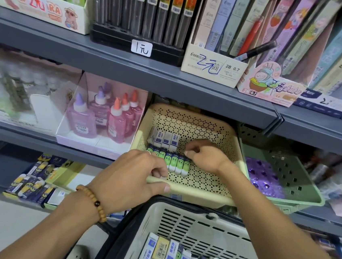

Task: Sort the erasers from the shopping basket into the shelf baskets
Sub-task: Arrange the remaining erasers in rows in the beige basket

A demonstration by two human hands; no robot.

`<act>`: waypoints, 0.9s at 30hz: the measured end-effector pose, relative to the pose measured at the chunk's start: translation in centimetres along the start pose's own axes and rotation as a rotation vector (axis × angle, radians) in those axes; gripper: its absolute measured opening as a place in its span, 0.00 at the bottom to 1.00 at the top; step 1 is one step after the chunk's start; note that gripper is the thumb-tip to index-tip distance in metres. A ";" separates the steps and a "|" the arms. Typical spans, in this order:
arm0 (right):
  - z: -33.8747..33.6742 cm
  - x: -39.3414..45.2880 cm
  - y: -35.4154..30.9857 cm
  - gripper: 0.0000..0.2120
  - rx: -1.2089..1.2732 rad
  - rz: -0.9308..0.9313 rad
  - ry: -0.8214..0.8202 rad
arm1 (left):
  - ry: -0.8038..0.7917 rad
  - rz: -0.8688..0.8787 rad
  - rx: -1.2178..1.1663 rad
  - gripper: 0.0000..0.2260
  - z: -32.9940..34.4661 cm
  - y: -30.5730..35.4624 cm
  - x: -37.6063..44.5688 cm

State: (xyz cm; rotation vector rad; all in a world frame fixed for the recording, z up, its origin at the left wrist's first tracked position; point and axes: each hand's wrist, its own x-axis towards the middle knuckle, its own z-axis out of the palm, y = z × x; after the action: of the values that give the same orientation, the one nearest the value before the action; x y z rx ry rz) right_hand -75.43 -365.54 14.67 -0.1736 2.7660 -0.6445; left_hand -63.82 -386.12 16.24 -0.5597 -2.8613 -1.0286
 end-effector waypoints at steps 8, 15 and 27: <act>-2.3 -15.4 -0.5 0.06 0.551 -0.251 0.415 | 0.238 -0.012 -0.421 0.08 3.9 5.6 -5.1; 2.3 -22.9 8.5 0.09 0.875 0.171 0.422 | -0.088 -0.373 -0.341 0.15 13.5 6.8 -8.0; 12.7 -19.2 18.2 0.32 0.743 0.623 -0.107 | -0.199 -0.395 0.687 0.46 24.9 3.9 -7.8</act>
State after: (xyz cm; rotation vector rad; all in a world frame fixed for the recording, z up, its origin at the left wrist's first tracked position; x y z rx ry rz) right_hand -54.13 -351.05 0.53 0.7437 2.1037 -1.3315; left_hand -53.34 -370.26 -2.02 -0.0398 -3.2808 0.0541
